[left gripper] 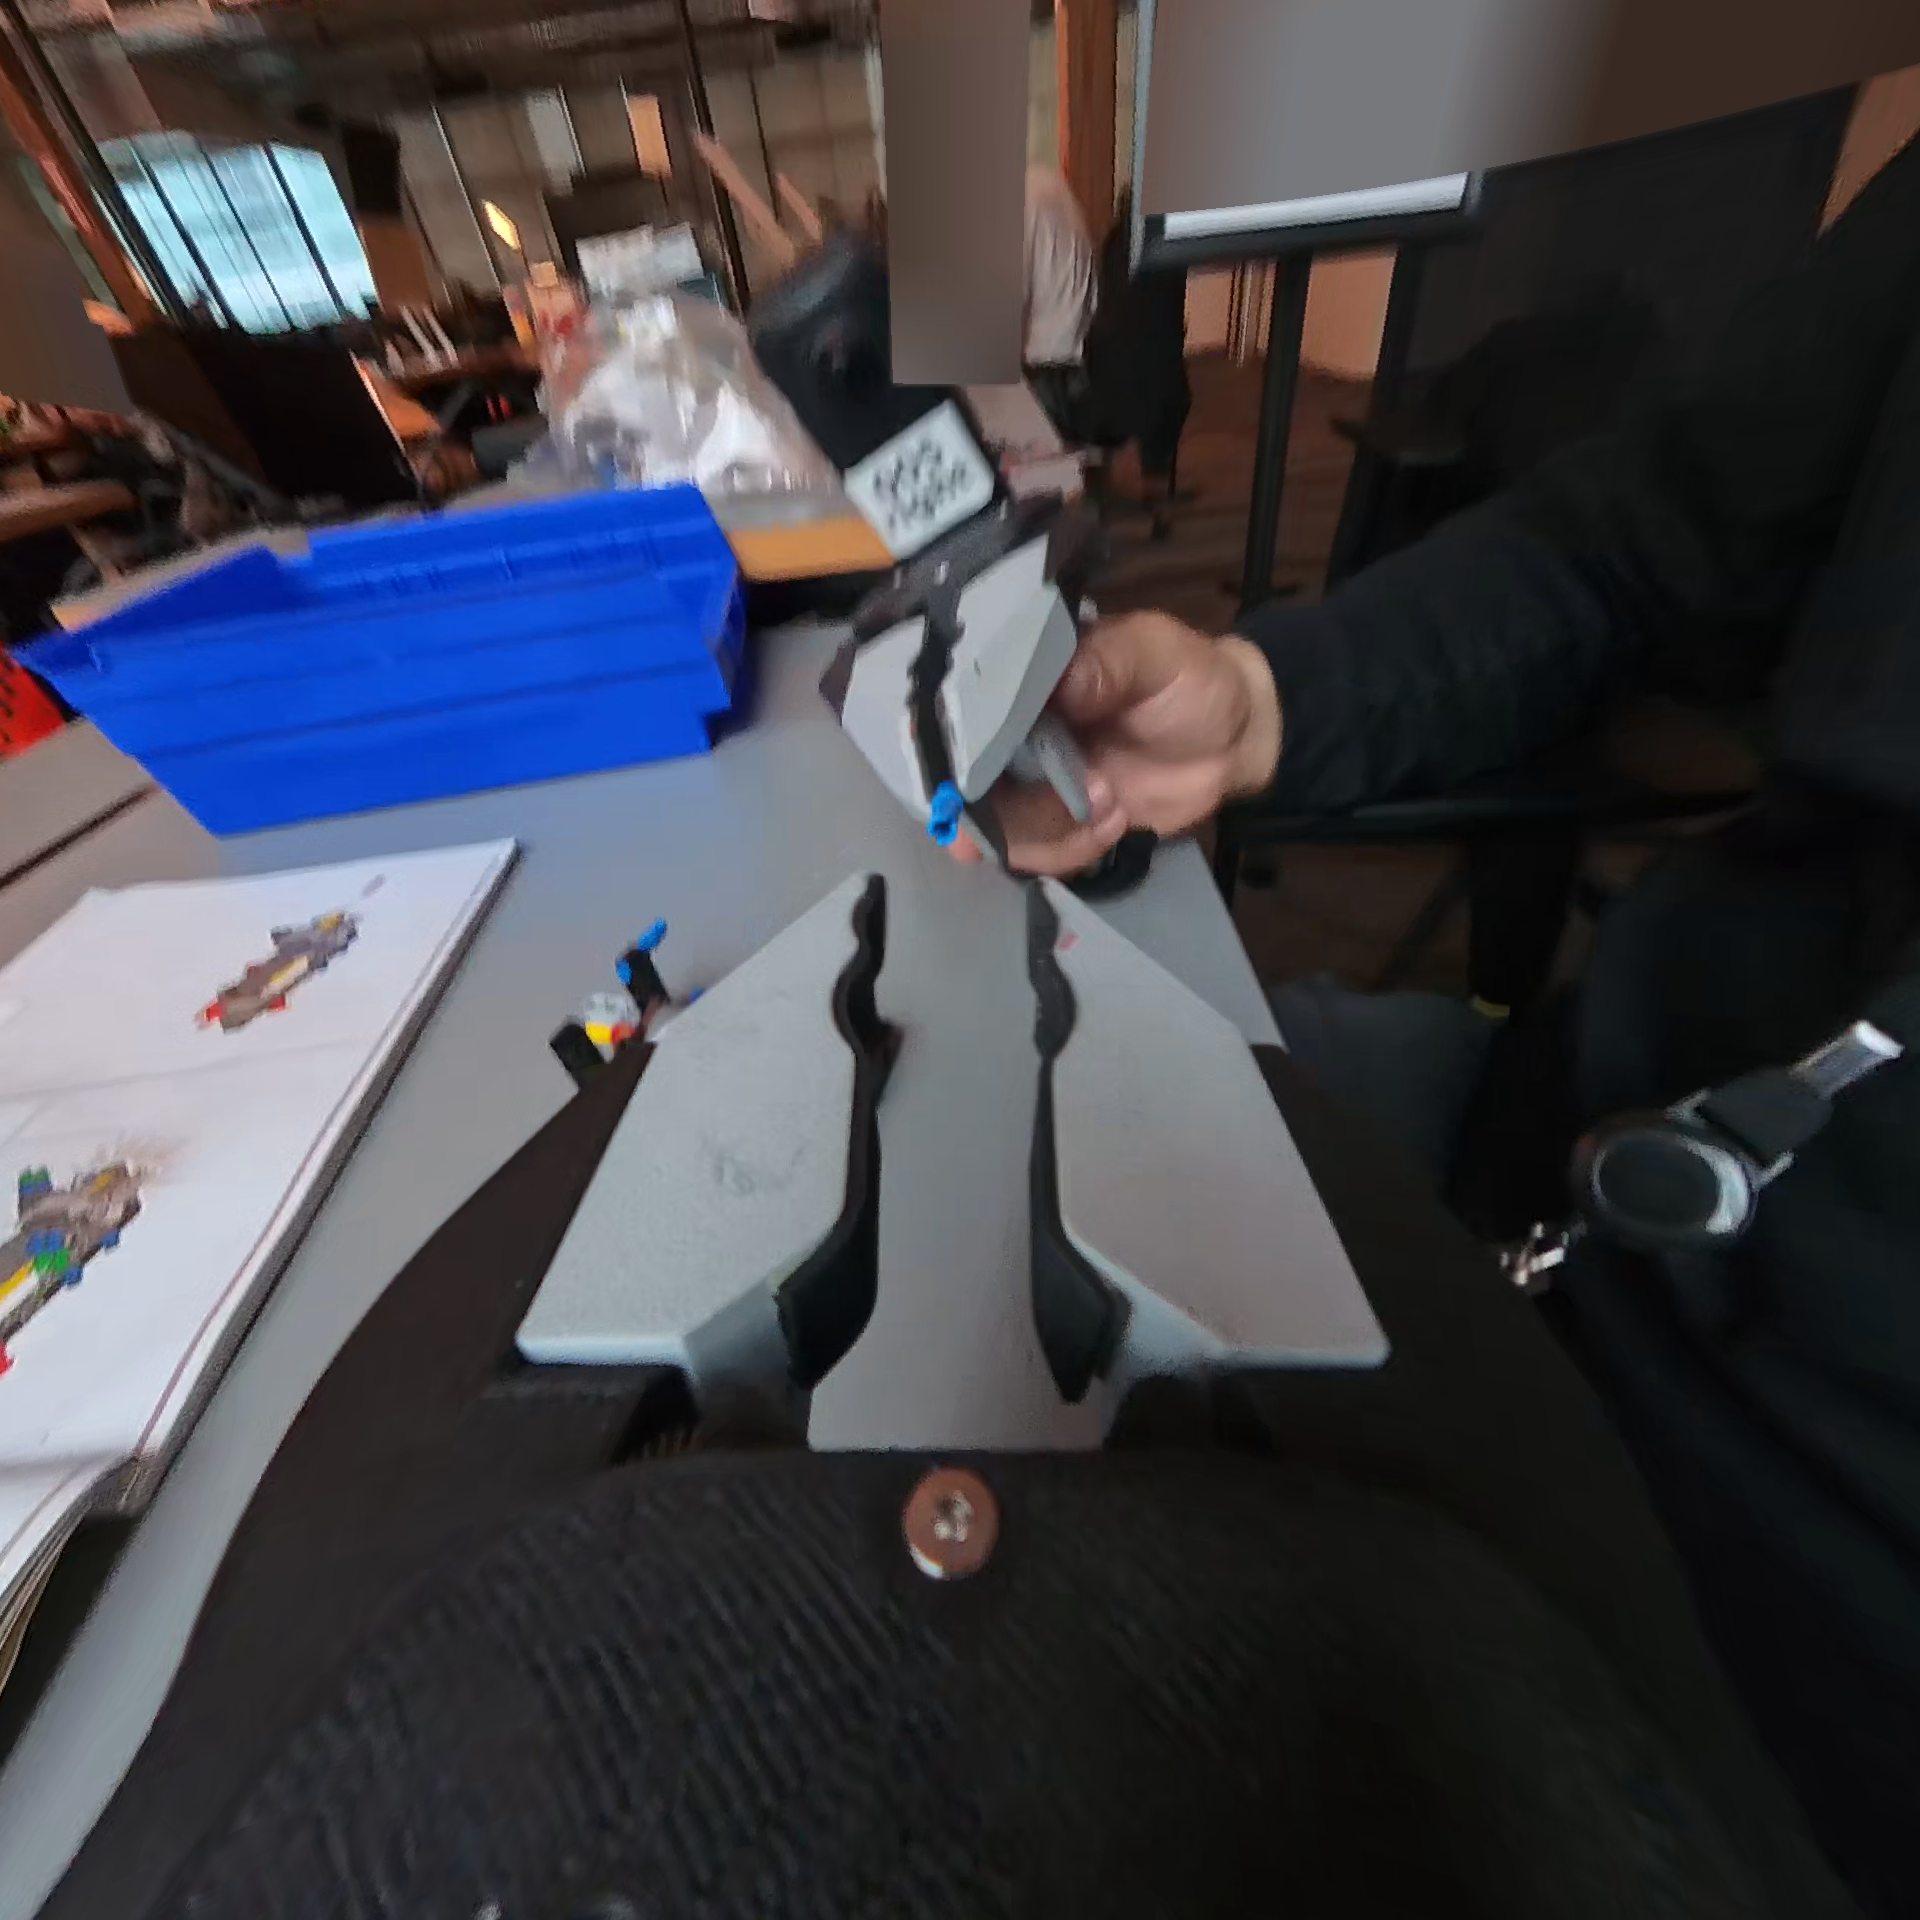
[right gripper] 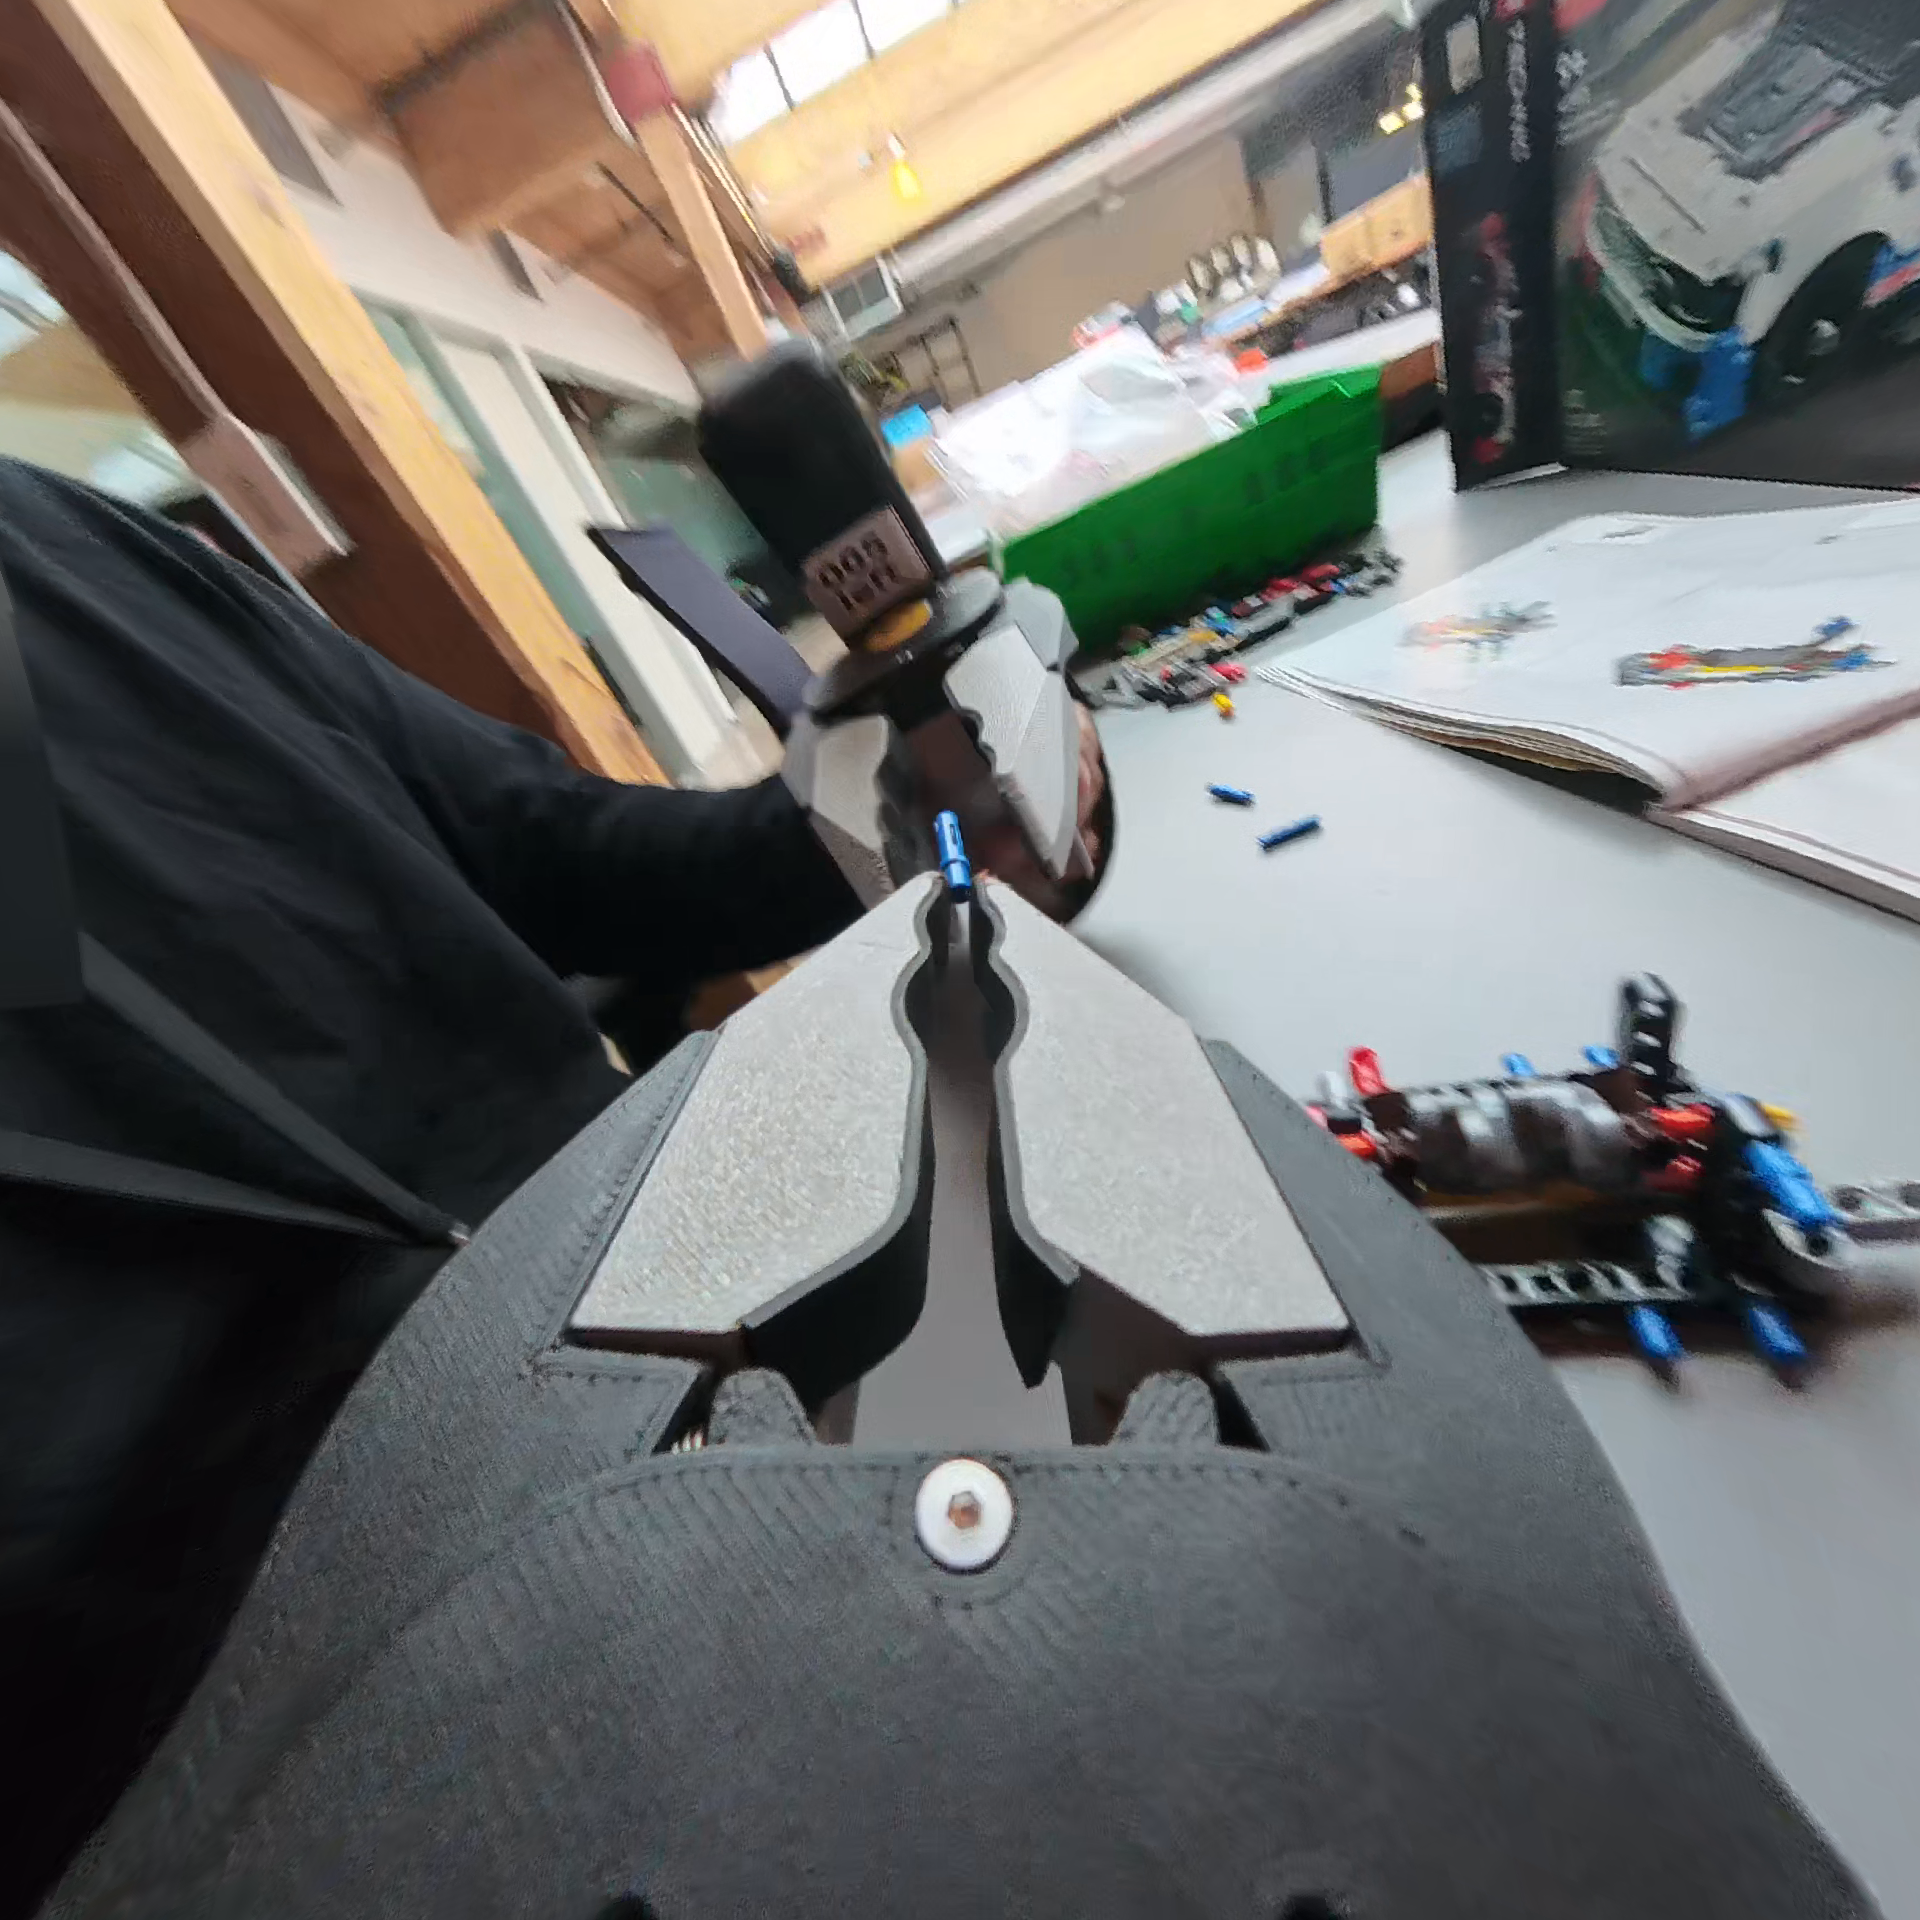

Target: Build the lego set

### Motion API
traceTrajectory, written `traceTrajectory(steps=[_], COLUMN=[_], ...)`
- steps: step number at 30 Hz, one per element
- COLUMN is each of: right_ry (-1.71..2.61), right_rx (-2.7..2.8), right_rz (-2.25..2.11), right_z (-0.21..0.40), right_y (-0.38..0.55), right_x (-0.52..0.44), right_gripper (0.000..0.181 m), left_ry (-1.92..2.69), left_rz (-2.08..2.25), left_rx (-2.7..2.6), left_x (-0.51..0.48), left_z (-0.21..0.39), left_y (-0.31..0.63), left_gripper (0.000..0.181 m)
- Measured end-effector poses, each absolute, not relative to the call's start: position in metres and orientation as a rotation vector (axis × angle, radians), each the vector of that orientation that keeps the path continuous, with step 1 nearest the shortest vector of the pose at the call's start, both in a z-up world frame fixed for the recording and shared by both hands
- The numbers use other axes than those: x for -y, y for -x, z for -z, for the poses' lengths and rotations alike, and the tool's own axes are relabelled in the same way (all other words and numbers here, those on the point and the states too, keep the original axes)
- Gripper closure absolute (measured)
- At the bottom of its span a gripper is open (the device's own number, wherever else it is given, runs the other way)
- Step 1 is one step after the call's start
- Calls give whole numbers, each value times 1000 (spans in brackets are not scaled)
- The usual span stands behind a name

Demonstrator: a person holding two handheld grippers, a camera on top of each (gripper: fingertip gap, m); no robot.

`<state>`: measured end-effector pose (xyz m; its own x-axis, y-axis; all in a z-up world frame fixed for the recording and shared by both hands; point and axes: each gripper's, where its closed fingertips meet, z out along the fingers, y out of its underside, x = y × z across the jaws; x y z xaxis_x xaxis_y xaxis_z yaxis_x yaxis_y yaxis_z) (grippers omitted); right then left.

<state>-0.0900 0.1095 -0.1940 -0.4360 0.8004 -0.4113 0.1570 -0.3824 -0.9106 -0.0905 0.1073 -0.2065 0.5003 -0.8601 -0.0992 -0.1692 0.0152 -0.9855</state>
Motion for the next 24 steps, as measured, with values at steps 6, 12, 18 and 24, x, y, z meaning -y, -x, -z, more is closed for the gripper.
traceTrajectory(steps=[6, 12, 18, 24], right_ry=[1343, 1320, 1288, 1269], right_rx=[1622, 1671, 1683, 1701], right_rz=[-1343, -1279, -1199, -1172], right_z=[232, 239, 238, 240], right_y=[89, 93, 92, 88], right_x=[-120, -114, -113, -112], right_gripper=[181, 181, 181, 181], left_ry=[1739, 1841, 1815, 1810], left_rz=[599, 694, 733, 792], left_rx=[-1031, -977, -988, -981], left_x=[-111, -113, -111, -112], left_z=[246, 255, 252, 249], left_y=[106, 100, 93, 88], left_gripper=[178, 163, 176, 161])
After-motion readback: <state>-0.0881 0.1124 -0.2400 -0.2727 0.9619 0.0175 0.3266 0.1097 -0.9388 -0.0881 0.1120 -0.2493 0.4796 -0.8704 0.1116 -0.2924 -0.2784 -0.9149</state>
